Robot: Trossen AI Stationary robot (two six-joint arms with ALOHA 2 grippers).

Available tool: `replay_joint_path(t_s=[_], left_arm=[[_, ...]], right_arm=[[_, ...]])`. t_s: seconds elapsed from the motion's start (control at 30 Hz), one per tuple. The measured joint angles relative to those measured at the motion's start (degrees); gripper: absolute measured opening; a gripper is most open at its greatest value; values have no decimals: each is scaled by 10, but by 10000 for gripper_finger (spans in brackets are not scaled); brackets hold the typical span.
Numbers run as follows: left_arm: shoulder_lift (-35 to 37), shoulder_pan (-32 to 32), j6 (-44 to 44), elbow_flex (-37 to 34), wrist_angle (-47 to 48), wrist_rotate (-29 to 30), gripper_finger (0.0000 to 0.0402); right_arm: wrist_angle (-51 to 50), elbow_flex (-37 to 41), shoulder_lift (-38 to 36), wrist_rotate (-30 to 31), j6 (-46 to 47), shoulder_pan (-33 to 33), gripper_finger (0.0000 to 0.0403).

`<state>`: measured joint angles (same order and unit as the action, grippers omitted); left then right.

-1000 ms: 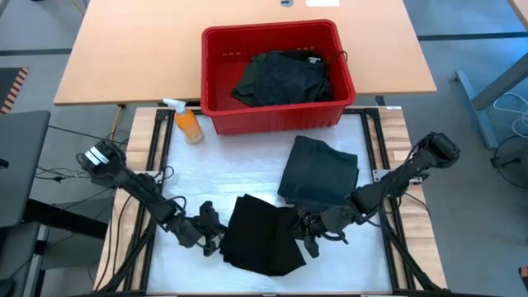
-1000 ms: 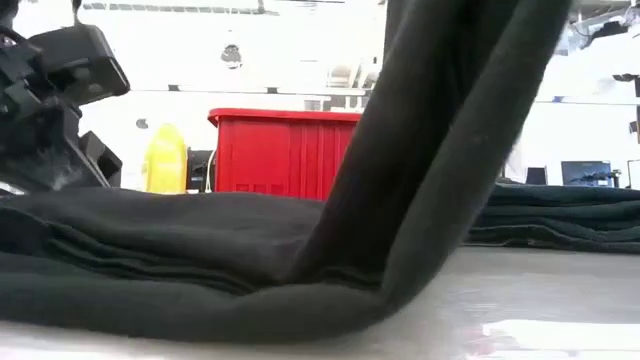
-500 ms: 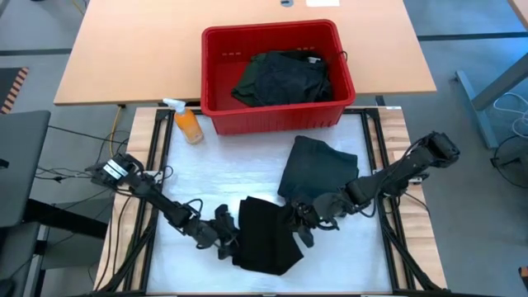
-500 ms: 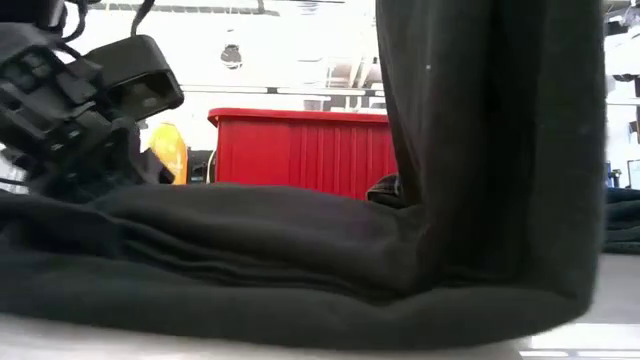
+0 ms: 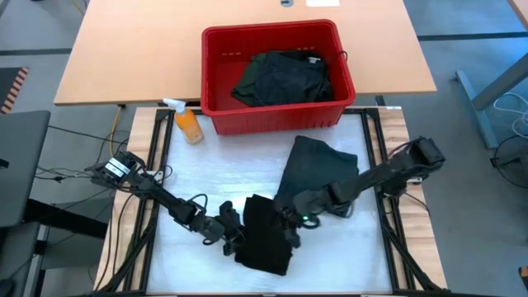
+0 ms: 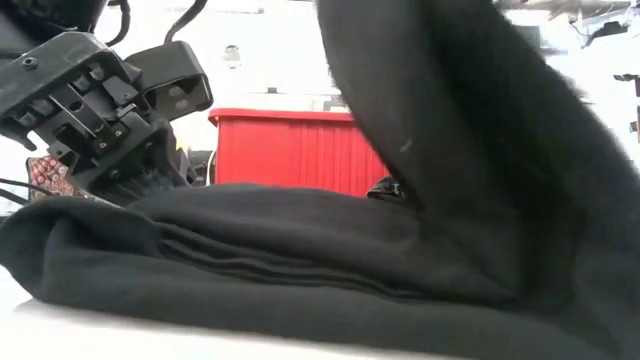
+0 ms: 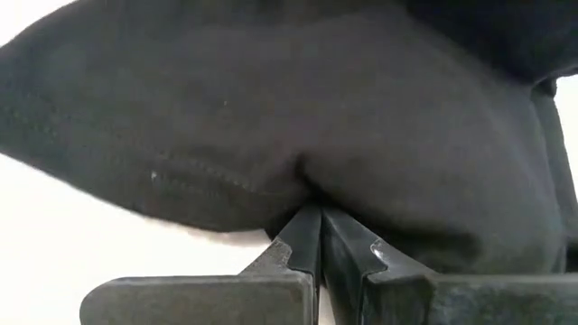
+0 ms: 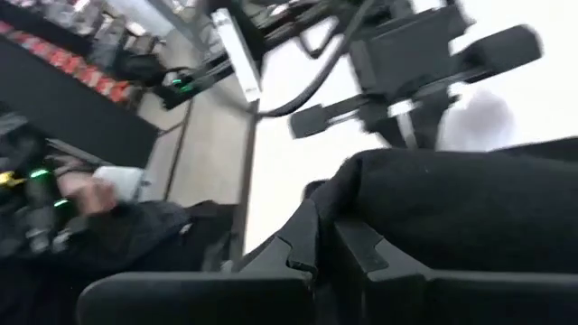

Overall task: Fold Laundry from Bin
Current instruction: Fold the black shirt

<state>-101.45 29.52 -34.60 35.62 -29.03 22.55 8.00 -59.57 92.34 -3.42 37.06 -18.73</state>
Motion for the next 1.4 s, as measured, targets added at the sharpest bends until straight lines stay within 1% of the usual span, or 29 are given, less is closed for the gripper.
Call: replay_joint_path(t_s=[0.07, 0.2, 0.3, 0.4, 0.53, 0.7, 0.8, 0.9, 0.97, 1.03, 1.13, 1.27, 1.33, 1.4], left_arm=[[0, 0, -6, 0, 3, 0, 0], [0, 0, -12, 0, 11, -7, 0], [2, 1, -12, 1, 23, -12, 0], [5, 1, -5, 1, 44, -13, 0], [10, 1, 1, 1, 53, -9, 0], [12, 1, 11, 1, 52, -12, 0], [12, 1, 11, 1, 65, -12, 0], [12, 1, 12, 1, 77, -15, 0], [12, 1, 12, 1, 87, -25, 0], [16, 1, 12, 0, 99, -33, 0], [36, 3, 17, 0, 119, -38, 0], [77, 3, 33, -1, 164, -41, 0], [110, 3, 38, -1, 205, -36, 0], [147, 2, 35, -1, 247, -23, 0]], right_arm=[[-1, -25, 27, -13, -10, 13, 38], [-14, -78, 71, -16, -15, 27, 49], [-71, -120, 98, -38, -18, 28, 57], [-144, -163, 119, -43, -31, 26, 68], [-172, -206, 139, -42, -57, 19, 98], [-168, -235, 137, -43, -74, 22, 153], [-200, -244, 123, -42, -75, 24, 182], [-239, -247, 104, -38, -66, 12, 199], [-260, -244, 94, -15, -57, -7, 203], [-276, -230, 90, 42, -51, -36, 204], [-265, -207, 94, 131, -36, -80, 204], [-153, -152, 108, 208, -21, -121, 204], [-78, -129, 124, 236, -27, -125, 205], [-66, -115, 133, 251, -27, -130, 205]])
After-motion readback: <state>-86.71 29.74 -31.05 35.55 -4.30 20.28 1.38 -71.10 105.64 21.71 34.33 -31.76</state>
